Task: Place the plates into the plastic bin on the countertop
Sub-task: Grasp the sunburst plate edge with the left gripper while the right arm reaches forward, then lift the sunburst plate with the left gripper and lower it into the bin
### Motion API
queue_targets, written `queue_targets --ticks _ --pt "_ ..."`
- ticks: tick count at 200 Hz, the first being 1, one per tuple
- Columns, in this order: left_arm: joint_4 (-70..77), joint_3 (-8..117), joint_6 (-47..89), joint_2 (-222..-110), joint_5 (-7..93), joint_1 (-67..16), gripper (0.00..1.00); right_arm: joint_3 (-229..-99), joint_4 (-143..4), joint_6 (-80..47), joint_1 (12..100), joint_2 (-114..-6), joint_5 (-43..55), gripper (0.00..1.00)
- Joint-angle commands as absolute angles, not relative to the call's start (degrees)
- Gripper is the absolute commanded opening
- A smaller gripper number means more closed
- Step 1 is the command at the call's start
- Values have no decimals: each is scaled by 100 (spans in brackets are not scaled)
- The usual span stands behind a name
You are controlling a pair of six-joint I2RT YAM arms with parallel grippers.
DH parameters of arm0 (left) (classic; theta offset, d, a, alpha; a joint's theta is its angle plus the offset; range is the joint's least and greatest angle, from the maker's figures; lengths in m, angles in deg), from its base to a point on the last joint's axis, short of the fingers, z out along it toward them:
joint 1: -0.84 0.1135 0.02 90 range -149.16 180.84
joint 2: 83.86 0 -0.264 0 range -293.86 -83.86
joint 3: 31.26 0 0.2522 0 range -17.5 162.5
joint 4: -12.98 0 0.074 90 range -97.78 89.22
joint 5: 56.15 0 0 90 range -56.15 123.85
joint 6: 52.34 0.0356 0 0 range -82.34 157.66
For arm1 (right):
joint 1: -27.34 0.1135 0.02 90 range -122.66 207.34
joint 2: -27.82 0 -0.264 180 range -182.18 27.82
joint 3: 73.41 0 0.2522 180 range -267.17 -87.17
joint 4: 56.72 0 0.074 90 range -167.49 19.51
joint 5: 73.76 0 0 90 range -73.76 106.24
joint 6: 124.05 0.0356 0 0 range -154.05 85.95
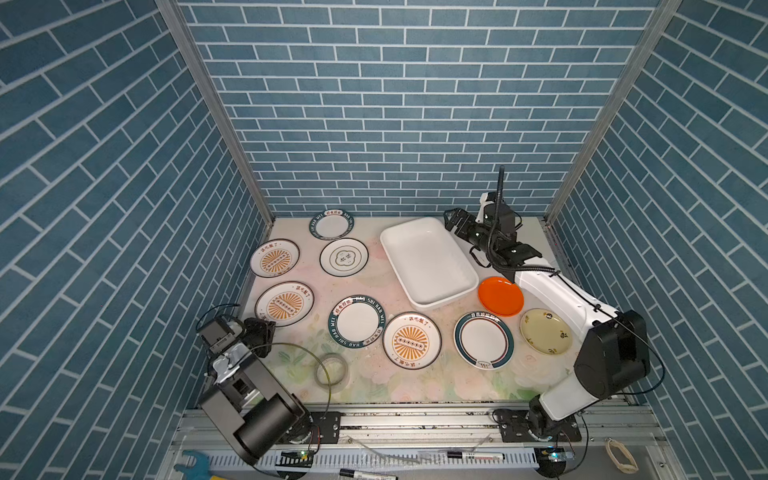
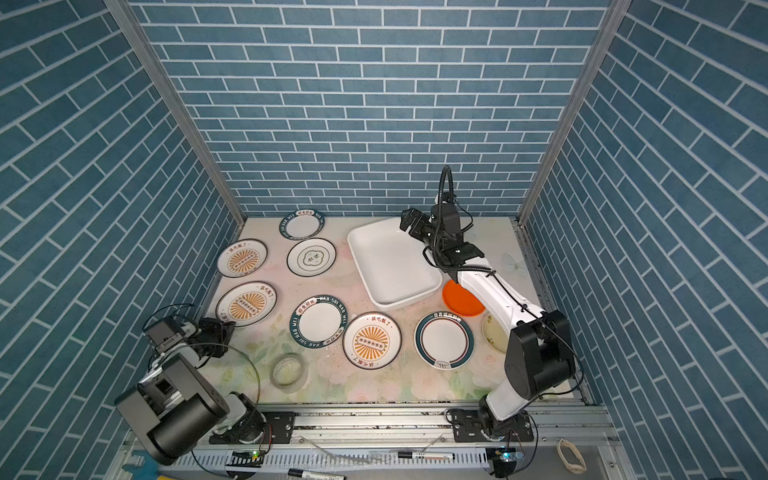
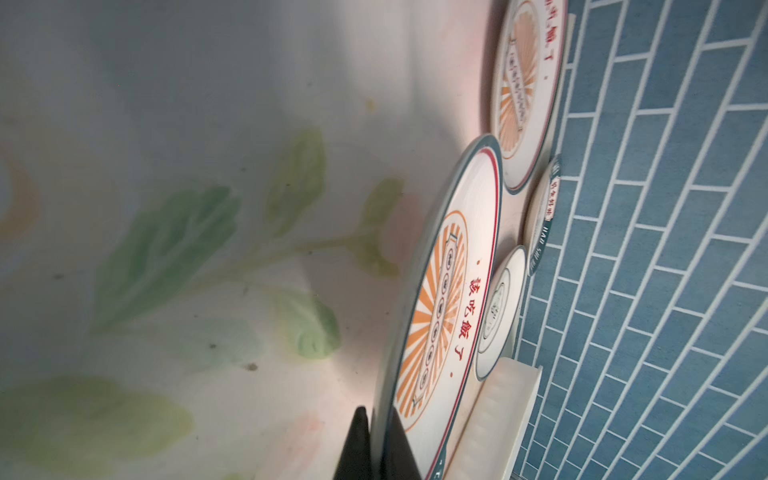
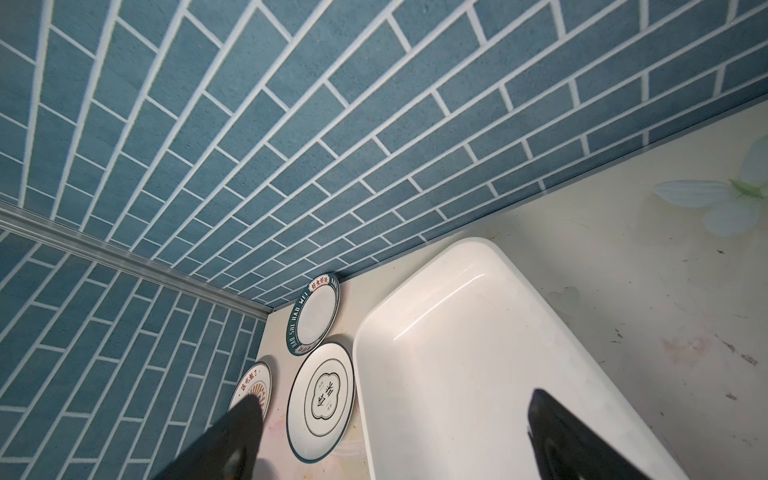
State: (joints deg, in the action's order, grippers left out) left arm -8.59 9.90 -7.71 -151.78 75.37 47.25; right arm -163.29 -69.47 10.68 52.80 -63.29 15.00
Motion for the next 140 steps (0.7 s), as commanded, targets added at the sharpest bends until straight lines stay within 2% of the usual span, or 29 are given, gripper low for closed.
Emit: queue_targets --ticks 1,27,61,140 --pt "-1616 1525 -727 -14684 7525 4580 0 -16591 -7016 1148 5108 -6510 1159 99" --pt "-2093 2219 -834 -14534 7420 4056 0 -16789 -7013 1104 4964 -6713 647 99" --pt "-2241 3465 -928 -15050 7111 2654 0 -16995 -7116 991 4834 -6910 271 99" --pt "-2582 6644 -492 -17911 6791 -417 0 -16760 -7361 837 4280 -6519 383 99"
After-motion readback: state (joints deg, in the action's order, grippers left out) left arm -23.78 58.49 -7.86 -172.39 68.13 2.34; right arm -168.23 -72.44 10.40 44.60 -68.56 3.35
